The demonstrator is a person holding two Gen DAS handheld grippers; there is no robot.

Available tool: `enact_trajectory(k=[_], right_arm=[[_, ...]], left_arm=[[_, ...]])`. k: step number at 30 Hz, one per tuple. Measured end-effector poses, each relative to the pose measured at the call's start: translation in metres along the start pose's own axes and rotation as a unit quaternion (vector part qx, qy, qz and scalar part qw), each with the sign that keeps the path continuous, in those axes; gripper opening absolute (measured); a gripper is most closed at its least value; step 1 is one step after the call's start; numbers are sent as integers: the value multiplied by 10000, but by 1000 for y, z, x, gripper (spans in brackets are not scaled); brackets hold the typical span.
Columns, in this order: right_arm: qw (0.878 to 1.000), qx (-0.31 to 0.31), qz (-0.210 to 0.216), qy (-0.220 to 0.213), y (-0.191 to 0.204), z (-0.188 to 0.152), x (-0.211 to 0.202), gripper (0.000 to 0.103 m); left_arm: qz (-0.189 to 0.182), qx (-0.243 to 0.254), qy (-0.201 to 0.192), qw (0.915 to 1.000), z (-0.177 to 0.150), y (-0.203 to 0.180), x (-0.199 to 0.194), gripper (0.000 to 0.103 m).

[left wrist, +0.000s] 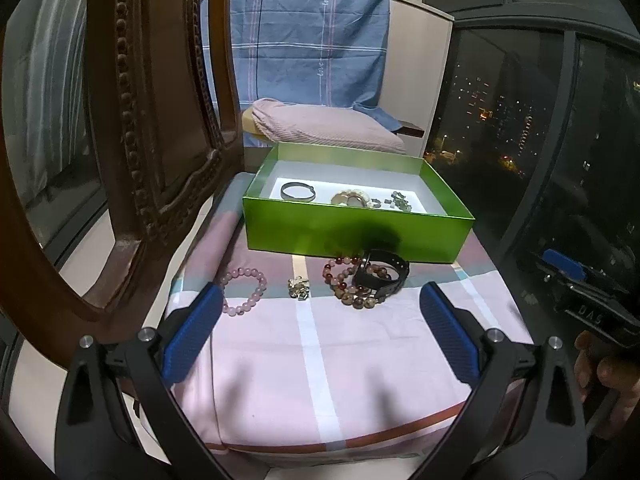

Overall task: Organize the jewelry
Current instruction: 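Grasp the black leather bracelet with the right gripper and lift it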

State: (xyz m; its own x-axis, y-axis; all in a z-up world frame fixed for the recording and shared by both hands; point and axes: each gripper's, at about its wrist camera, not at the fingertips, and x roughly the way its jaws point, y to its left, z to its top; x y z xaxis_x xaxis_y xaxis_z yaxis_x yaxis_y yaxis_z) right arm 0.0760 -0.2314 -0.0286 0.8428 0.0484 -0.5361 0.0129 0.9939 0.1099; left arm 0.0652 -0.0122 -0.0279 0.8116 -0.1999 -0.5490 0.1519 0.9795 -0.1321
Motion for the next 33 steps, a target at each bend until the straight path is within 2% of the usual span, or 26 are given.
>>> enact_trajectory(k=[11, 16, 20, 25, 33], right_arm=[[9999, -110, -55, 75, 12, -4, 6, 74], [9997, -68, 60, 235, 26, -4, 17, 74], [9984, -77, 162, 534, 55, 0, 47, 77], [9953, -162, -9, 956, 89, 1, 99, 77], [9875, 188, -211, 1553, 95, 0, 152, 77]], left_arm=[[-45, -69, 48, 10000, 4, 5, -1, 98], [12, -73, -90, 9999, 8, 10, -8, 98], [97, -35, -229, 9997, 12, 17, -15, 98], [-8, -180, -251, 9995, 15, 29, -19, 97], [-53, -123, -208, 9997, 15, 28, -18, 97]])
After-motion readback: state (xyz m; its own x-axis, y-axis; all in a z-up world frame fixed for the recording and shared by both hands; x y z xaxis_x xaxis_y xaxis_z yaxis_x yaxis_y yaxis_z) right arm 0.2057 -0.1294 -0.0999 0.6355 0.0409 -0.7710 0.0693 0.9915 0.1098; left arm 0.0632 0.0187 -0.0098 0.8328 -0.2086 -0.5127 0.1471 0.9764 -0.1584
